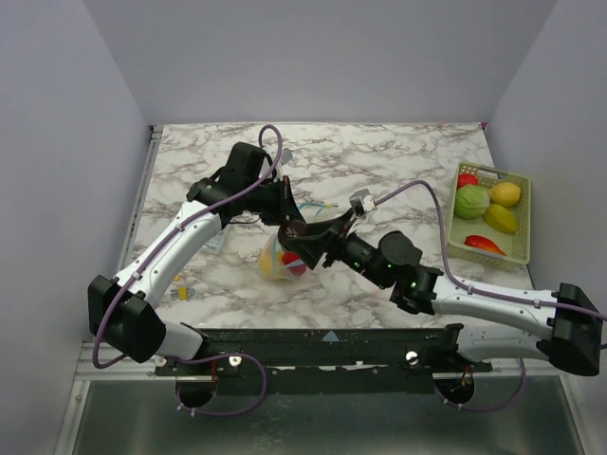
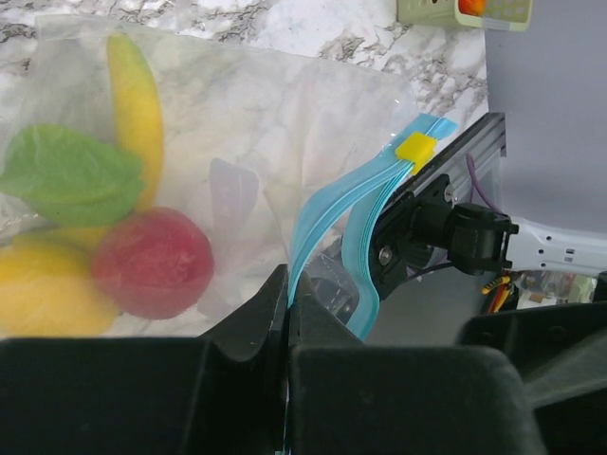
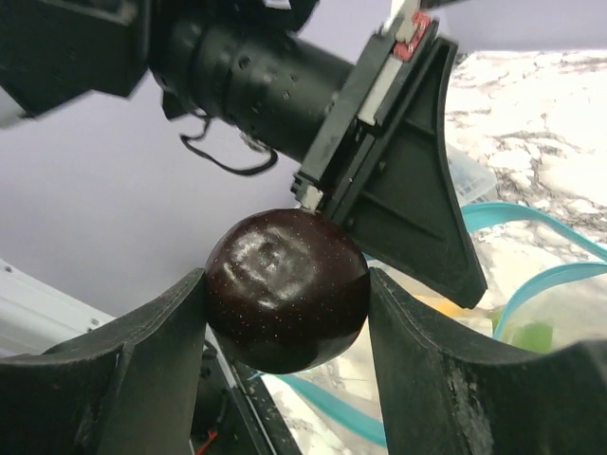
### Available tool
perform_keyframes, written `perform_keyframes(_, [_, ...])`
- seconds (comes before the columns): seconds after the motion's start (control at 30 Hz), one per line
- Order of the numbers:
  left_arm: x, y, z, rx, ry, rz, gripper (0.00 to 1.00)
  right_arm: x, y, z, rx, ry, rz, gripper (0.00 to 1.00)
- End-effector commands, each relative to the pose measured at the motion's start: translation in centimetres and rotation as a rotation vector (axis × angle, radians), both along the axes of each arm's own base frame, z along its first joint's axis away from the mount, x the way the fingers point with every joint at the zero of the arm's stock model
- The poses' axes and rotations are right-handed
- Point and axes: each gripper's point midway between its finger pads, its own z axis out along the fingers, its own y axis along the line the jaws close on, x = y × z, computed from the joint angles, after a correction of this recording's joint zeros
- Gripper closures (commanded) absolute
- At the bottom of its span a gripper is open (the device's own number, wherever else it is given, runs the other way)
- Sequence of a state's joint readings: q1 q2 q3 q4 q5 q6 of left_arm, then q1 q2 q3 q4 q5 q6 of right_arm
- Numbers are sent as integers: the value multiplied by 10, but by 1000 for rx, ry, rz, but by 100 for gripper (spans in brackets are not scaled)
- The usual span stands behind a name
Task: Place the food in the zip-top bag and seal the zipper
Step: Place the fake fruit in the zipper food storage bag.
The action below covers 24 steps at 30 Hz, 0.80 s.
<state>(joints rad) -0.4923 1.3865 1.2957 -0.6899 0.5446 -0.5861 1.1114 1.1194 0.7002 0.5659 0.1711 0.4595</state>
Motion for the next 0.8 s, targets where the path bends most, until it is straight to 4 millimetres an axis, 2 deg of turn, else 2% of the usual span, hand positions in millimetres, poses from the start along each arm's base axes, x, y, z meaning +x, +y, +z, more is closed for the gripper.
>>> perform_keyframes(0.0, [-5,-5,29,-74,-32,-22,100,4,16,-15,-57,-39,21,90])
perform_keyframes(0.07, [-5,-5,33,-80,-38,-20,100,10,15,-28,-133,-64,-3,90])
perform_keyframes(0.17, [-5,-3,35,-79,-48,-17,100,16,3,-41,-192,-70,-58,89])
perform_keyframes(0.43, [-3,-1,32,-66,-46,-13,100,12,-11,-56,-222,16,-106,83])
perform_keyframes(0.57, [-3,1,32,-62,-50,-8,100,6,-15,-57,-179,46,-117,58])
perform_keyframes(0.67, [-2,2,31,-61,-50,-1,100,5,-7,-61,-196,69,-100,47])
perform_keyframes(0.77, [-2,2,30,-62,-47,3,100,8,-4,-67,-226,87,-112,43])
